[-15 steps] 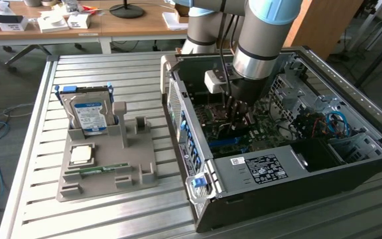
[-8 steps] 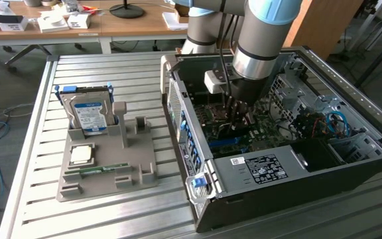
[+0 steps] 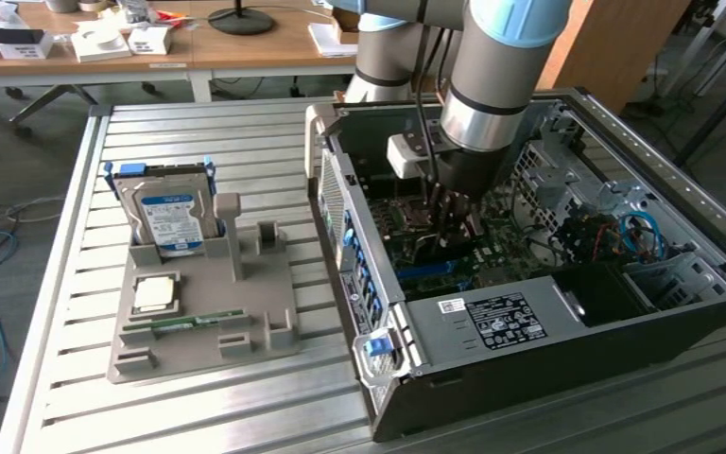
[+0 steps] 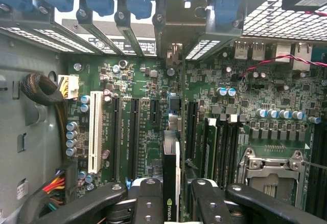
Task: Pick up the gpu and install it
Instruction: 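Insert the gpu into the slot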
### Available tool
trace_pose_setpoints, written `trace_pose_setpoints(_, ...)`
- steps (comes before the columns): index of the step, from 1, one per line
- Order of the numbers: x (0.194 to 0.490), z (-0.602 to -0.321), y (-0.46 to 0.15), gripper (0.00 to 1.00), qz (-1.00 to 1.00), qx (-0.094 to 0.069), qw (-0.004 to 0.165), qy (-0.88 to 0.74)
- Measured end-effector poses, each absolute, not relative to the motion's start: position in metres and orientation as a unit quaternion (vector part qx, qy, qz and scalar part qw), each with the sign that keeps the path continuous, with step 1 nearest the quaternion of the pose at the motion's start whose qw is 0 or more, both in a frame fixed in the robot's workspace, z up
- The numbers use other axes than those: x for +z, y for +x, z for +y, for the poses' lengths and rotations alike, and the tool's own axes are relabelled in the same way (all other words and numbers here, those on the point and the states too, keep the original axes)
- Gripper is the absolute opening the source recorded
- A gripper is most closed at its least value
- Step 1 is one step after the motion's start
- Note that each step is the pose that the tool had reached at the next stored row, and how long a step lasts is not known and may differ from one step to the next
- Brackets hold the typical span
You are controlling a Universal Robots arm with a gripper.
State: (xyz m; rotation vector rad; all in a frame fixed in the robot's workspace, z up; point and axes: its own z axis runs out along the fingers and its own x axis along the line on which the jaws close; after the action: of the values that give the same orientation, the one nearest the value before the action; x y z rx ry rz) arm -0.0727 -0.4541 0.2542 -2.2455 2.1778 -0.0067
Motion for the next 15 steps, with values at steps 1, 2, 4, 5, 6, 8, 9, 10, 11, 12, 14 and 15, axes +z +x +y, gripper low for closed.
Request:
trace_pose_setpoints(1, 0.2541, -0.4541, -0.0727, 0.26, 0.696, -0.003, 0.007, -0.718)
trace_pose_setpoints(2, 0.2541, -0.4541, -0.0727, 0.26, 0.696, -0.003, 0.007, -0.718)
trace_pose_setpoints(4, 0.2541, -0.4541, -0.0727, 0.26, 0.696, -0.003, 0.008, -0.718)
trace_pose_setpoints(5, 0.2541, -0.4541, -0.0729, 0.26, 0.696, -0.003, 0.008, -0.718)
trace_pose_setpoints(6, 0.2541, -0.4541, -0.0731, 0.26, 0.696, -0.003, 0.008, -0.718)
trace_pose_setpoints(8, 0.2541, -0.4541, -0.0732, 0.26, 0.696, -0.003, 0.008, -0.718)
trace_pose_setpoints(9, 0.2541, -0.4541, -0.0734, 0.26, 0.696, -0.003, 0.008, -0.718)
trace_pose_setpoints(10, 0.2541, -0.4541, -0.0735, 0.26, 0.696, -0.003, 0.008, -0.718)
trace_pose_setpoints(11, 0.2541, -0.4541, -0.0735, 0.26, 0.696, -0.003, 0.008, -0.718)
trace_pose_setpoints(12, 0.2541, -0.4541, -0.0735, 0.26, 0.696, -0.003, 0.008, -0.718)
trace_pose_setpoints(14, 0.2541, -0.4541, -0.0735, 0.26, 0.696, -0.003, 0.008, -0.718)
trace_pose_setpoints(15, 0.2541, -0.4541, -0.0735, 0.26, 0.696, -0.003, 0.008, -0.718)
